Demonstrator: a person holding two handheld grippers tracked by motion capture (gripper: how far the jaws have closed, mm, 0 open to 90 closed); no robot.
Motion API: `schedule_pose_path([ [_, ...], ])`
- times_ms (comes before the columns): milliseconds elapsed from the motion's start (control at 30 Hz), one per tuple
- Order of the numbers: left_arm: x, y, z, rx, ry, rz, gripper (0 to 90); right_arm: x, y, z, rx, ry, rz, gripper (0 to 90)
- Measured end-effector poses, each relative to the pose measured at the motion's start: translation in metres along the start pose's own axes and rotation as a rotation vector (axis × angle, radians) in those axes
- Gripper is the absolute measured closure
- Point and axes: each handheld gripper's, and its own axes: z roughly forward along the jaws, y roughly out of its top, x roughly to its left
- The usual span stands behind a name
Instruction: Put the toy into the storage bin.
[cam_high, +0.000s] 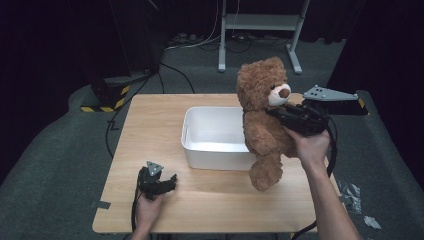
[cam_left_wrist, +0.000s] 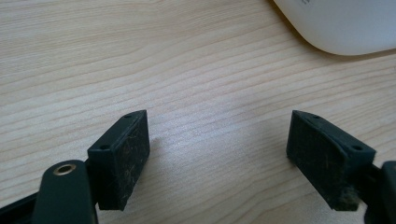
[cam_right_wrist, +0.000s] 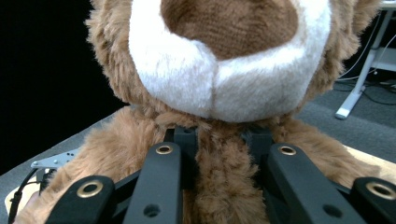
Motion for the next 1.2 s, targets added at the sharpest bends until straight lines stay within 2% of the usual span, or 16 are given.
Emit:
schedule_pose_path([
  [133,0.000,0.000,0.000,0.001,0.000,0.001,21.3,-0.001,0.002,0.010,0.005,0.010,0.013,73.6],
  [467,0.000,0.000,0.000,-0.006,0.001,-0.011,21.1,0.002,0.013,0.033,0.033,0.004,0.003,73.4],
  [733,0.000,0.000,0.000,0.000,-0.001,0.002,21.1,0.004,0.018,0.051,0.042,0.008,0.011,73.2],
  [1000,0.000,0.000,0.000,0.000,-0.001,0.002,21.1,0.008,0.026,0.065,0.033,0.020,0.022,72.2],
  [1200,-0.001,-0.001,0.001,-0.009,-0.010,-0.004,21.1,0.010,0.026,0.074,0.045,0.009,0.024,72.0],
])
